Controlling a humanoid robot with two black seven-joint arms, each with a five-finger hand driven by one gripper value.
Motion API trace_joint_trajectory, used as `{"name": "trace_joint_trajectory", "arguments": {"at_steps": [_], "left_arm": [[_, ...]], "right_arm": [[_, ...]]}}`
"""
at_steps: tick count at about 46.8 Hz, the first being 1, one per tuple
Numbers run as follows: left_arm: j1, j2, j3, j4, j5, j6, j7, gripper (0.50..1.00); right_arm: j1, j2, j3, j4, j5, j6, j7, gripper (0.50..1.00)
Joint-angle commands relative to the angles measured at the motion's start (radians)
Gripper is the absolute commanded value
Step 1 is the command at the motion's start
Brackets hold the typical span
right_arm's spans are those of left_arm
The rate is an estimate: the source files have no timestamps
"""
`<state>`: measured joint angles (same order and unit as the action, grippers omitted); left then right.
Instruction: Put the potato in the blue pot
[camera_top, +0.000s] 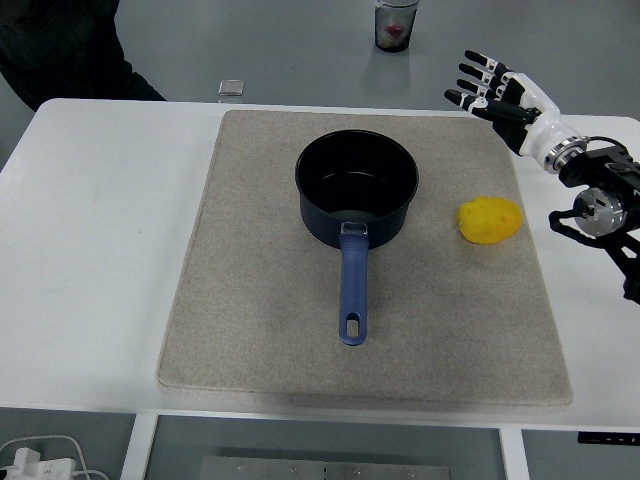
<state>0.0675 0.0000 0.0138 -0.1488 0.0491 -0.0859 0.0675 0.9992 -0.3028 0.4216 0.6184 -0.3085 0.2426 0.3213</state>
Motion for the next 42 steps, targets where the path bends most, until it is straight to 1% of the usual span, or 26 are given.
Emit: {"name": "trace_joint_trajectory", "arguments": {"at_steps": [1, 8, 12, 15, 18, 25, 28, 35, 42], "left_arm": [[0.000, 0.000, 0.000, 0.000, 0.000, 0.000, 0.000, 0.996], [0.000, 0.000, 0.000, -0.001, 0.000, 0.000, 0.000, 0.996], [0.000, 0.000, 0.000, -0.003, 0.000, 0.000, 0.000, 0.996], [0.000, 0.000, 0.000, -0.003, 0.000, 0.000, 0.000, 0.996], [0.000, 0.000, 0.000, -0.006, 0.000, 0.000, 0.000, 0.996], [0.000, 0.000, 0.000, -0.006, 0.000, 0.000, 0.000, 0.996], [0.000, 0.000, 0.000, -0.005, 0.000, 0.000, 0.000, 0.996], [0.000, 0.000, 0.000, -0.006, 0.000, 0.000, 0.000, 0.996], [0.000, 0.000, 0.000, -0.006, 0.000, 0.000, 0.000, 0.996]], "right_arm": [[0.001, -0.064, -0.052, 0.064, -0.072, 0.026, 0.027, 0.936], [0.010, -0.176, -0.153, 0.161, -0.155, 0.073, 0.062, 0.936], [0.010, -0.228, -0.172, 0.214, -0.193, 0.075, 0.088, 0.936], [0.003, -0.271, -0.175, 0.259, -0.205, 0.075, 0.114, 0.936], [-0.004, -0.301, -0.175, 0.280, -0.221, 0.069, 0.145, 0.934], [-0.037, -0.317, -0.176, 0.284, -0.314, 0.061, 0.225, 0.934], [-0.056, -0.325, -0.175, 0.284, -0.356, 0.057, 0.236, 0.934], [-0.086, -0.317, -0.175, 0.284, -0.377, 0.020, 0.263, 0.934], [-0.114, -0.308, -0.175, 0.284, -0.408, -0.031, 0.289, 0.932]]}}
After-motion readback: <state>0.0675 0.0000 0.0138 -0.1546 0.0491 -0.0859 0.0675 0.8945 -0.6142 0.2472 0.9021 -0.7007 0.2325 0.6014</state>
